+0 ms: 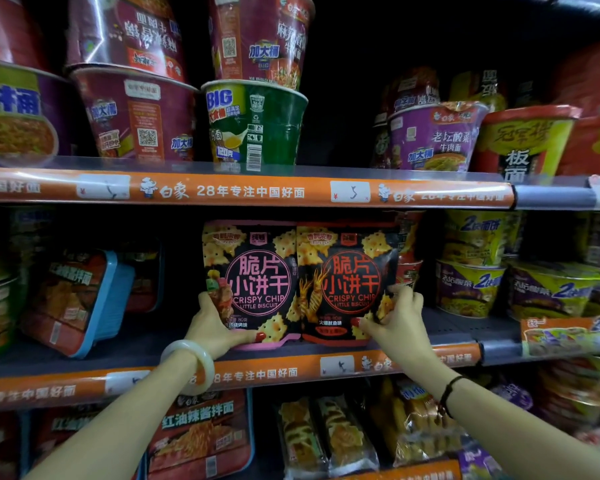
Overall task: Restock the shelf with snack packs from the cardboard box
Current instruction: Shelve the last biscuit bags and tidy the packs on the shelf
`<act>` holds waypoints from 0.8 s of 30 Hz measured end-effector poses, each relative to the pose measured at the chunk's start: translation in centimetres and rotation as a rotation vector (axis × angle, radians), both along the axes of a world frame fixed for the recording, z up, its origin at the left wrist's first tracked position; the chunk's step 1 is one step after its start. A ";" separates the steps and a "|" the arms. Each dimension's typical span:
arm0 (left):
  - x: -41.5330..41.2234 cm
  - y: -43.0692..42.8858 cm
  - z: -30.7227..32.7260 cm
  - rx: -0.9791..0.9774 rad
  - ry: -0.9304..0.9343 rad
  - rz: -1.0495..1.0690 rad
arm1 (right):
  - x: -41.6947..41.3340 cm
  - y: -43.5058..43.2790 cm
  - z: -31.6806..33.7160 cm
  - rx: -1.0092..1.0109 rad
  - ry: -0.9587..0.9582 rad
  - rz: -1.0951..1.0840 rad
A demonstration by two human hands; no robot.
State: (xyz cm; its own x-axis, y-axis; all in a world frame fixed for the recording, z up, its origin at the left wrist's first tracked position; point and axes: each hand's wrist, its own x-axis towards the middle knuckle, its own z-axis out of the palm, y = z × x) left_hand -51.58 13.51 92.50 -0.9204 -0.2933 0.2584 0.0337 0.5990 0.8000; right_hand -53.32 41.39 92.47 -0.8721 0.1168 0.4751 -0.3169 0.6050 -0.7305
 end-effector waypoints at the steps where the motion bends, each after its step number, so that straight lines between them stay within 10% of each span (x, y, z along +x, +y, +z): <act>1: 0.0 0.0 0.0 -0.002 -0.004 0.000 | 0.3 -0.3 0.0 0.008 -0.008 0.020; 8: 0.0 -0.2 0.0 0.010 -0.001 -0.006 | 1.2 -4.4 -1.9 0.111 -0.129 0.363; 24: -0.5 -0.5 -0.4 0.027 -0.006 -0.035 | 0.2 -7.2 -6.6 0.326 0.203 0.171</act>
